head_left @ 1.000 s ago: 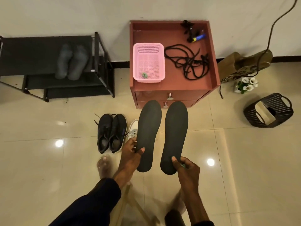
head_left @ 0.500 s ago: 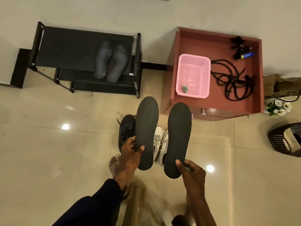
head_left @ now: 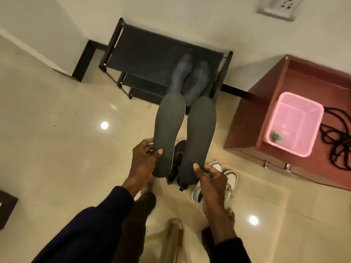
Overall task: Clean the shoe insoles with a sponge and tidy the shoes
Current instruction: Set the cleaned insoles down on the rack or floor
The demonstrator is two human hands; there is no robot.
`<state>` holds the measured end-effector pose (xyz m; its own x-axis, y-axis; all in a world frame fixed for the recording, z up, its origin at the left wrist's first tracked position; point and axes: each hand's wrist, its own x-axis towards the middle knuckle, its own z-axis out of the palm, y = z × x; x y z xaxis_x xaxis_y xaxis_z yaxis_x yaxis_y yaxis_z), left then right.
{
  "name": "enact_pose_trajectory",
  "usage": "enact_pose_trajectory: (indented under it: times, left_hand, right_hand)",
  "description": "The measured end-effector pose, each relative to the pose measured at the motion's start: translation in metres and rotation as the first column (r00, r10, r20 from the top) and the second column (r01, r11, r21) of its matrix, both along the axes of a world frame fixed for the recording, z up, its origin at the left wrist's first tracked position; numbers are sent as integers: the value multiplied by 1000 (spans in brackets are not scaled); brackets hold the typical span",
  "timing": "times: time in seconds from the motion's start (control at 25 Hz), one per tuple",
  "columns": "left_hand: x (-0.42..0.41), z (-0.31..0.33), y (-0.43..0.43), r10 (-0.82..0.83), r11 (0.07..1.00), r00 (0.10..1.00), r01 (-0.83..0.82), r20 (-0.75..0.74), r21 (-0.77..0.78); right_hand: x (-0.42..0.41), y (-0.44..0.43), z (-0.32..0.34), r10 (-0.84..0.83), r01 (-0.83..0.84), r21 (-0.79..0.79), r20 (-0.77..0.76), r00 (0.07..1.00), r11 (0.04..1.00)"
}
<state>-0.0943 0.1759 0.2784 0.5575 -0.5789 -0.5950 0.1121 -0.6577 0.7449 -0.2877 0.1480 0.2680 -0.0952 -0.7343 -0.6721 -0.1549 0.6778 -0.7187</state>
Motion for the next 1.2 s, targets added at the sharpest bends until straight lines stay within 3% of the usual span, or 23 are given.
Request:
enact_pose_trajectory:
  times: [0.32,0.6,0.96,1.2]
  left_hand:
    - [158,-44,-46,99,995,995,-99,-5,29]
    - [286,-68,-119,0,1000,998,0,61,11]
    - [327,-113,-226,-81,997,990,81,118,7]
    - [331,-127,-257,-152,988,962,150,229,24]
  right_hand:
    - [168,-56,-55,35,-35,36,-22,999,999]
    - [295,-120,-72,-16,16,82,2,1000,996]
    - [347,-225,-124,-120,131,78,-133,984,988]
    - [357,-242,-141,-122,131,37,-199,972,991]
